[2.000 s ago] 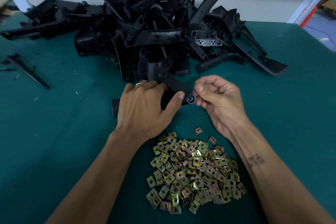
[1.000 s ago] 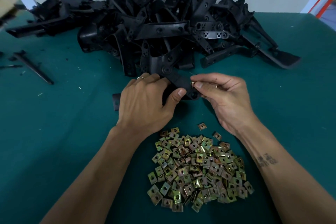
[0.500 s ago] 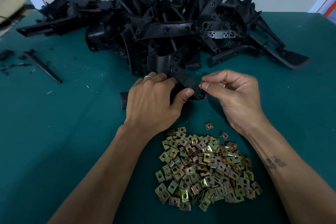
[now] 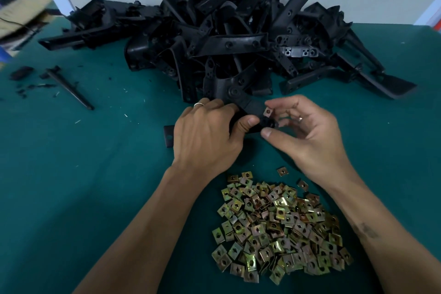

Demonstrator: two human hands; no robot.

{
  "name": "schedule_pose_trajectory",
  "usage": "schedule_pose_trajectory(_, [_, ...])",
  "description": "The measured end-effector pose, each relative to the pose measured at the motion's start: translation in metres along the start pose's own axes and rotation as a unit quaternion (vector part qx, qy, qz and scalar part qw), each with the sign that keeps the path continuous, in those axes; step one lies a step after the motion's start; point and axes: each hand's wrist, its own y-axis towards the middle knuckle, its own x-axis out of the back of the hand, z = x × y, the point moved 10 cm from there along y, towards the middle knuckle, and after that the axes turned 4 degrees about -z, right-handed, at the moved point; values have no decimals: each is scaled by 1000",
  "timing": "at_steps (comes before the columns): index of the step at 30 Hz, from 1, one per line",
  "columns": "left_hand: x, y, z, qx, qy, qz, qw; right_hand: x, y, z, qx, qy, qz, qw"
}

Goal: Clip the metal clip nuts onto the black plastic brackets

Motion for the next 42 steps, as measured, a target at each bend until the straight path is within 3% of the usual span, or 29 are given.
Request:
schedule_pose_trajectory(3, [1, -1, -1, -5, -2, -5, 1000, -1, -2, 9, 59, -148, -29, 987])
schedule_pose_trajectory(6, [1, -2, -2, -11, -8, -7, 1000, 0, -2, 19, 113, -217, -41, 969])
schedule_pose_trajectory(10, [2, -2, -4, -18, -13, -12, 1000, 2, -6, 31, 181, -261, -53, 947])
schedule_pose_trajectory(17, [6, -3, -9, -40, -24, -24, 999, -9, -8, 38, 209, -292, -12, 933])
schedule_pose_trajectory(21, [6, -3, -8, -33, -22, -24, 999, -4, -7, 32, 158, -241, 34, 957])
schedule_pose_trajectory(24, [10, -3, -7, -26, -27, -47, 998, 13, -8, 7, 30, -191, 107, 975])
schedule_pose_trajectory(26, [12, -3, -8, -32, -25, -59, 997, 16, -20, -12, -73, -161, 193, 965])
schedule_pose_trajectory(29, [8, -3, -10, -38, -34, -49, 997, 13, -28, -17, -116, -165, 241, 949])
schedule_pose_trajectory(35, [9, -3, -11, -45, -39, -53, 997, 2, -24, -19, -98, -203, 221, 949])
schedule_pose_trajectory(37, [7, -4, -12, -52, -43, -39, 997, 10, -21, -23, -108, -179, 181, 961])
schedule_pose_trajectory(40, [4, -5, -17, -76, -56, -18, 995, 28, -10, -23, -132, 15, 64, 989])
schedule_pose_trajectory(42, [5, -6, -22, -100, -67, -19, 993, 27, -8, -25, -147, 152, 24, 977])
